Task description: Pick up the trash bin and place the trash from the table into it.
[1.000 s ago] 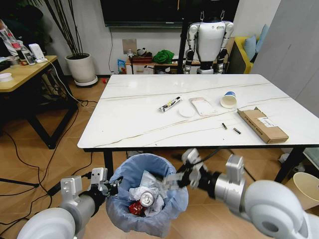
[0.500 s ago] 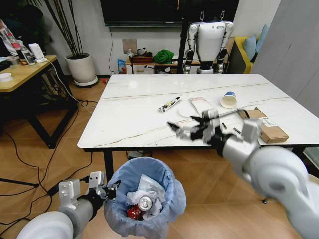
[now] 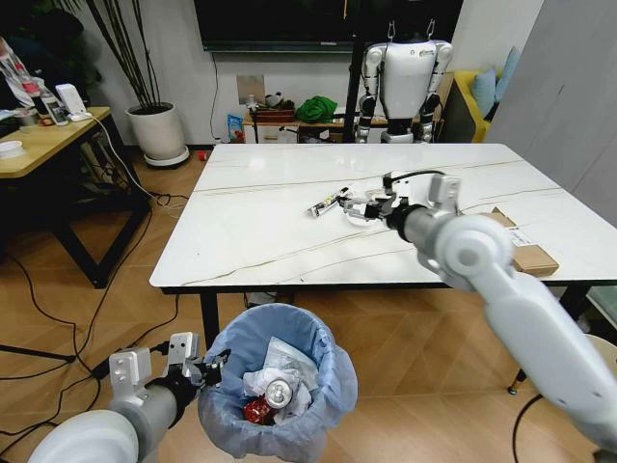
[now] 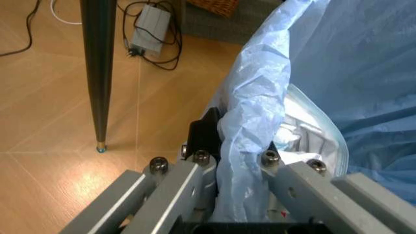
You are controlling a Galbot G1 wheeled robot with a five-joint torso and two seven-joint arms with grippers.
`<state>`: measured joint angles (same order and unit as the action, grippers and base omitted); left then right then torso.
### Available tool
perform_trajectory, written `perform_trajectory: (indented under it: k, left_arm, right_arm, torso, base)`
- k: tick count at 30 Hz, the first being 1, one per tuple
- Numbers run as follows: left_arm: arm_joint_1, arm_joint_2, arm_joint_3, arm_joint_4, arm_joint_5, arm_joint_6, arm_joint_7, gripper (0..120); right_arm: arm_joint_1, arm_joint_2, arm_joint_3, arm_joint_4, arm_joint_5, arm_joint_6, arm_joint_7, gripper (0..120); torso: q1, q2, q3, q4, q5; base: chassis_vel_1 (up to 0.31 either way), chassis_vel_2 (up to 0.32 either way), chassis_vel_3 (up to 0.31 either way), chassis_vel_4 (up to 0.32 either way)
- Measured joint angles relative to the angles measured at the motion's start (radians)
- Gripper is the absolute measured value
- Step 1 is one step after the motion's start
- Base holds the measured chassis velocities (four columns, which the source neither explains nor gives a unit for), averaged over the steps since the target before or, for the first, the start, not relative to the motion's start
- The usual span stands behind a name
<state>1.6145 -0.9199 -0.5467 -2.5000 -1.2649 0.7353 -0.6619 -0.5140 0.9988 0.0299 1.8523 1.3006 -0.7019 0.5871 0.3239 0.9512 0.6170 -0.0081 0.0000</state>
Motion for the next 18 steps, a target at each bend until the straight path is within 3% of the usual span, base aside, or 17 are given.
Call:
perform_trajectory:
  k: [18]
  left_arm:
    - [-0.01,-0.02,-0.003,0.0,-0.004,0.0,0.004,3]
  right_arm:
    - [0.162,0.047,-0.155,-0.281,-0.156,-0.012,-0.195,100]
  torso:
    - [0.0,0.0,0.0,-0.0001,-0.0001]
  base:
    - [0.0,0.0,0.0,0.0]
